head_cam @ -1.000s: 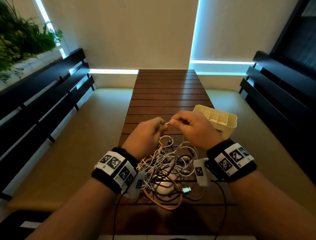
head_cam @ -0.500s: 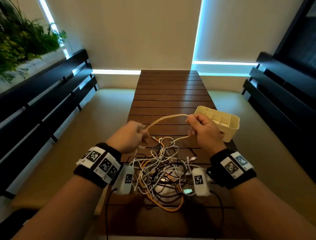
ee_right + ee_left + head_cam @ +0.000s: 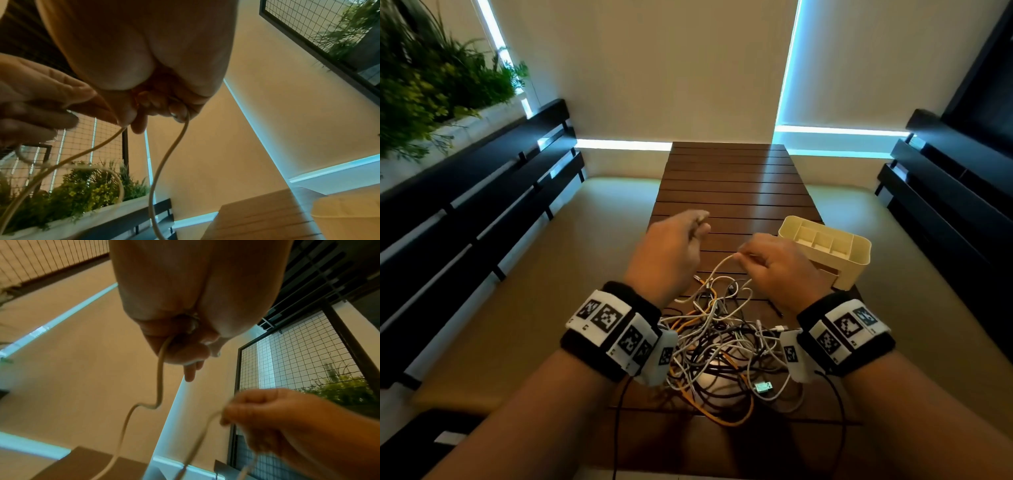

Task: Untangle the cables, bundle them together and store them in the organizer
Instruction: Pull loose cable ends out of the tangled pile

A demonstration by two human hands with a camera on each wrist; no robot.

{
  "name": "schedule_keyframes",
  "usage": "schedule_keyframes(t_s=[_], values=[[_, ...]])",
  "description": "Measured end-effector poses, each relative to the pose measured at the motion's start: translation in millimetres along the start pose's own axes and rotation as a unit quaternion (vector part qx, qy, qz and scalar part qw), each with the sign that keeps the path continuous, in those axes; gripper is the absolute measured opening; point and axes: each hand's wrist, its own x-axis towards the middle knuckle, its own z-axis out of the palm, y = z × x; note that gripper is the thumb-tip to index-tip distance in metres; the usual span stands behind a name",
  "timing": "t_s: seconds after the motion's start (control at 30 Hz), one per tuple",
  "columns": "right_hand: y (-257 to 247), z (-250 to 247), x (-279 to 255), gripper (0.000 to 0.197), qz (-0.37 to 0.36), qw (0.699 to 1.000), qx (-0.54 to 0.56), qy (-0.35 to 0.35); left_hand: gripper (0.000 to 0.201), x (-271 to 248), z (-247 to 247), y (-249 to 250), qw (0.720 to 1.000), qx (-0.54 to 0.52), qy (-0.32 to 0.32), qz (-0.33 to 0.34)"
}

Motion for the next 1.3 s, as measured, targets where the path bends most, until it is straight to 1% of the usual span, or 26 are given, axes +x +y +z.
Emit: schedule_keyframes(t_s=[0.07, 0.13, 0.2, 0.27, 0.33, 0.43, 0.53, 0.57, 0.63, 0.67, 0.7, 0.73, 0.77, 0.8, 0.83, 0.87, 0.93, 0.97, 1.0, 1.03, 1.1, 1.13, 1.17, 1.2, 1.27, 1.3], values=[[-8, -3, 4, 0.013, -0.028, 0.999, 0.007, 0.014, 0.029, -1, 16, -2, 0.998, -0.016, -0.058, 0.005], [-13, -7, 5, 0.012, -0.046, 0.998, 0.018, 0.032, 0.019, -2, 27, -8, 0.994, -0.048, -0.101, -0.002], [-15, -11, 6, 0.012, -0.049, 0.997, 0.027, 0.044, 0.022, -4, 30, -11, 0.986, -0.111, -0.124, -0.019], [-14, -14, 3, 0.011, -0.027, 0.997, 0.057, 0.053, 0.026, -5, 27, -9, 0.982, -0.153, -0.107, -0.005], [-15, -14, -2, 0.011, 0.018, 0.989, 0.131, 0.059, 0.028, -4, 17, -1, 0.979, -0.191, -0.069, 0.032], [-21, -9, -9, 0.015, 0.091, 0.963, 0.25, 0.044, 0.027, 3, 3, 13, 0.96, -0.271, -0.03, 0.06], [-21, -2, -11, 0.02, 0.126, 0.945, 0.3, 0.02, 0.026, 8, -6, 18, 0.922, -0.386, -0.011, 0.029], [-20, -1, -11, 0.02, 0.138, 0.939, 0.315, 0.01, 0.027, 6, -7, 17, 0.919, -0.394, -0.013, 0.022], [-19, 0, -12, 0.019, 0.173, 0.907, 0.384, -0.004, 0.028, 1, -5, 12, 0.919, -0.393, -0.02, 0.005], [-18, 1, -13, 0.02, 0.187, 0.896, 0.401, -0.01, 0.028, -2, -4, 8, 0.919, -0.395, -0.017, -0.007], [-17, 1, -13, 0.021, 0.196, 0.899, 0.391, -0.011, 0.029, -4, -2, 3, 0.92, -0.392, -0.009, -0.02], [-15, 2, -14, 0.021, 0.196, 0.914, 0.356, -0.006, 0.029, -6, -1, -2, 0.927, -0.374, 0.0, -0.031], [-12, 1, -14, 0.021, 0.189, 0.933, 0.307, 0.007, 0.029, -7, 0, -9, 0.942, -0.334, 0.004, -0.039], [-9, -1, -13, 0.019, 0.183, 0.95, 0.253, 0.025, 0.029, -8, 0, -14, 0.961, -0.273, -0.006, -0.042], [-6, -4, -11, 0.017, 0.173, 0.962, 0.204, 0.046, 0.029, -10, -1, -20, 0.978, -0.199, -0.033, -0.045], [-6, -8, -9, 0.013, 0.157, 0.971, 0.172, 0.062, 0.029, -11, -2, -26, 0.988, -0.121, -0.077, -0.052], [-9, -17, -4, 0.008, 0.106, 0.984, 0.131, 0.064, 0.027, -13, -5, -33, 0.982, -0.016, -0.167, -0.085], [-11, -19, -2, 0.009, 0.081, 0.99, 0.104, 0.051, 0.025, -14, -6, -34, 0.977, 0.021, -0.188, -0.098], [-14, -21, 1, 0.011, 0.058, 0.995, 0.077, 0.031, 0.023, -13, -7, -33, 0.977, 0.052, -0.184, -0.097], [-16, -20, 4, 0.014, 0.039, 0.998, 0.055, 0.011, 0.021, -13, -7, -30, 0.981, 0.075, -0.16, -0.085], [-19, -17, 7, 0.017, 0.006, 1.0, 0.02, -0.017, 0.022, -11, -5, -18, 0.992, 0.08, -0.094, -0.039], [-21, -15, 8, 0.019, -0.006, 1.0, 0.009, -0.021, 0.023, -10, -3, -11, 0.994, 0.07, -0.076, -0.017], [-22, -13, 10, 0.019, -0.017, 1.0, 0.0, -0.018, 0.023, -9, 0, -6, 0.995, 0.058, -0.076, -0.001], [-24, -13, 11, 0.019, -0.028, 1.0, -0.002, -0.01, 0.021, -7, 4, -3, 0.995, 0.045, -0.09, 0.008], [-26, -15, 15, 0.017, -0.049, 0.999, -0.001, 0.013, 0.02, -5, 12, 0, 0.993, 0.0, -0.118, 0.011], [-26, -18, 16, 0.016, -0.055, 0.998, -0.001, 0.019, 0.023, -3, 15, 0, 0.992, -0.035, -0.12, 0.012]])
